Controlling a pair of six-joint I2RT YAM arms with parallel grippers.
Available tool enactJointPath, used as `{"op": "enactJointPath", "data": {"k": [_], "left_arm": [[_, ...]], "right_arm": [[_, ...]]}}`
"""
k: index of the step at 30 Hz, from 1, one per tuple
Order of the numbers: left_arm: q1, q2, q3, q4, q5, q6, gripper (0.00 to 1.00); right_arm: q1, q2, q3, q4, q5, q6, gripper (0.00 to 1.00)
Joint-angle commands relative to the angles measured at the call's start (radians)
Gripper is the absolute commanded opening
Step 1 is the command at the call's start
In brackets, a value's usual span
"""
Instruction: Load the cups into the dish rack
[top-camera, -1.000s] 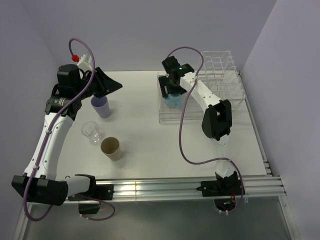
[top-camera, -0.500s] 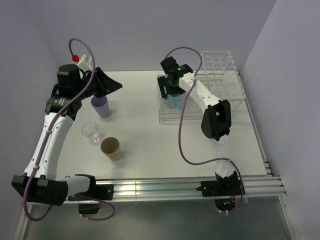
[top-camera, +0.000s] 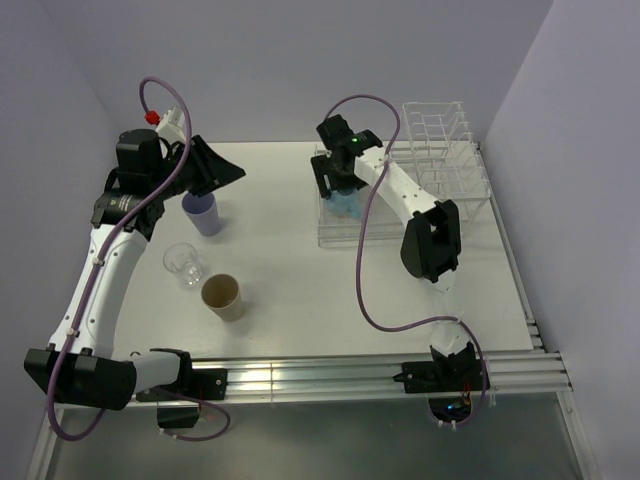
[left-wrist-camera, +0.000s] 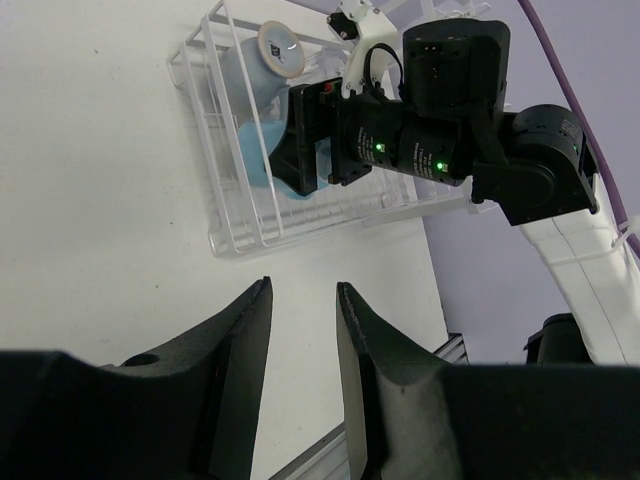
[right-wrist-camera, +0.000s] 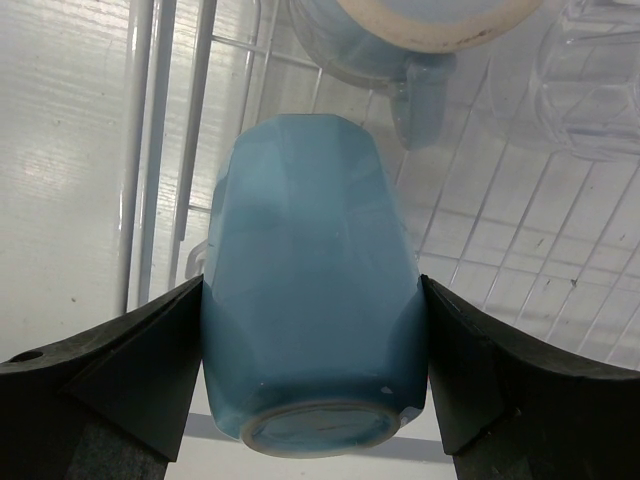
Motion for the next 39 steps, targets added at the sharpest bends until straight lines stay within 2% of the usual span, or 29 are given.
{"op": "enactJointPath", "data": {"k": [1,5,7,11,26,39], "left_arm": [[0.001,-0.003,-0.009,0.021,-0.002,0.015,0.38],[0.001,-0.004,-0.012,0.021,-0.005,0.017,0.38],[0.001,-0.007,-0.012,0.021,-0.005,0.017,0.38],[0.001,-0.007,-0.013,0.023,-0.005,0.015,0.38],[0.001,0.000,-0.024,0.032,-0.004,0.015,0.38],[0.001,0.015,-0.022,0.020,-0.037,0.028,0.38]], "right_arm": [[0.009,0.004,0.000,0.023,0.013,0.000,0.44],[0.010,0.004,0.003,0.021,0.023,0.001,0.59],[0.010,0.005,0.005,0.015,0.029,0.004,0.74],[0.010,0.005,0.003,0.017,0.039,0.006,0.82],[0.012,0.013,-0.001,0.027,0.049,0.007,0.93],[0.012,-0.067,-0.018,0.049,0.082,0.027,0.94]]}}
